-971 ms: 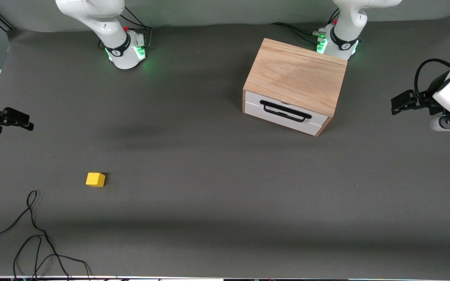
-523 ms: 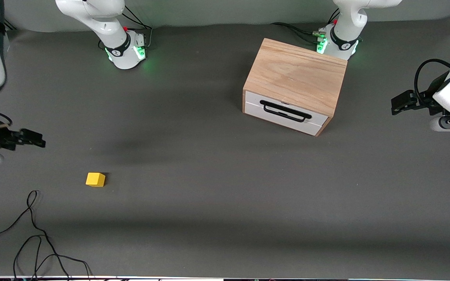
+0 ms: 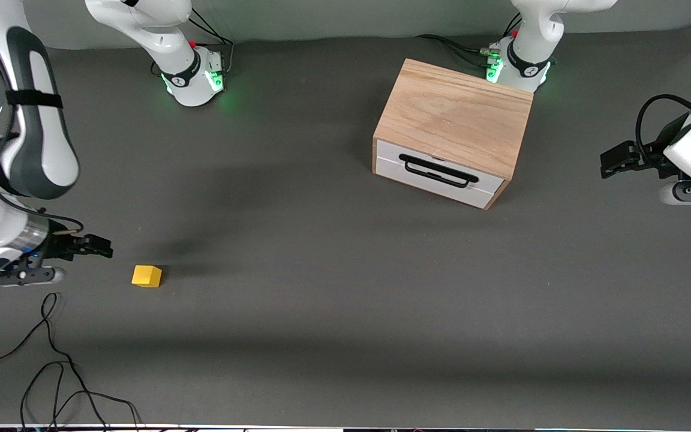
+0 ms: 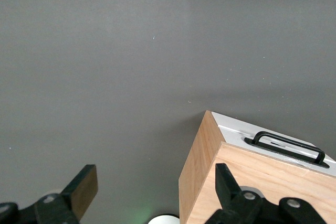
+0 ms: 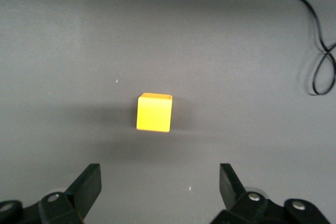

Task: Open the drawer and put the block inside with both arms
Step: 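Reach the right gripper down to the yellow cube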

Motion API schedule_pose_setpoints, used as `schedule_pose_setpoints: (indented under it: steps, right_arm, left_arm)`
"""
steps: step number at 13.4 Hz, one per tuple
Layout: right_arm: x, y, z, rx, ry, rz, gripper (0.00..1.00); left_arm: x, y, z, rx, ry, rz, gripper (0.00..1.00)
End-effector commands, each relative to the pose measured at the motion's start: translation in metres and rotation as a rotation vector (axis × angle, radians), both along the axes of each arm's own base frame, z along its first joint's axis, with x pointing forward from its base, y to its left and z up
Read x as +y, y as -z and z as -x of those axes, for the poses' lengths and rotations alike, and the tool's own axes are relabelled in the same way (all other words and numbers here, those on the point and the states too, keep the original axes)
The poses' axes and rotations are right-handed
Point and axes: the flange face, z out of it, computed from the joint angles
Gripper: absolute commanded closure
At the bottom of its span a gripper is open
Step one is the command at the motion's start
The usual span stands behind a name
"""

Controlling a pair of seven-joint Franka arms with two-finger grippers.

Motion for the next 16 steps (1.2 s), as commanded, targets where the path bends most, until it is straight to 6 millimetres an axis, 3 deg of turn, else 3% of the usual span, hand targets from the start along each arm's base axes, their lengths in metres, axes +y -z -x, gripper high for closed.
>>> schedule_pose_setpoints:
  steps: [1, 3, 6, 8, 13, 16]
  right_arm:
    - [-0.002, 0.03, 0.003, -0.021, 0.037, -0.01, 0.0]
    - [-0.001, 0.052, 0.002, -0.025, 0.045, -0.013, 0.0]
    - [0.0, 0.072, -0.002, -0.035, 0.064, -0.03, 0.0]
    - [0.0, 0.088, -0.004, -0.041, 0.065, -0.025, 0.0]
    - [0.003, 0.136, -0.008, -0.061, 0.063, -0.013, 0.0]
    - [0.01, 0.139, -0.01, -0.063, 0.052, -0.013, 0.0]
  left_arm:
    - [0.004, -0.002, 0.0, 0.009, 0.019, -0.007, 0.0]
    - [0.0, -0.007, -0.001, -0.013, 0.011, -0.013, 0.0]
    - [-0.001, 0.015, -0.01, 0.027, 0.038, 0.012, 0.0]
    - [-0.011, 0.017, -0.009, 0.037, 0.033, 0.013, 0.0]
    - [-0.071, 0.041, -0.004, 0.116, -0.316, -0.016, 0.0]
    - [-0.12, 0.065, -0.002, 0.157, -0.588, -0.067, 0.0]
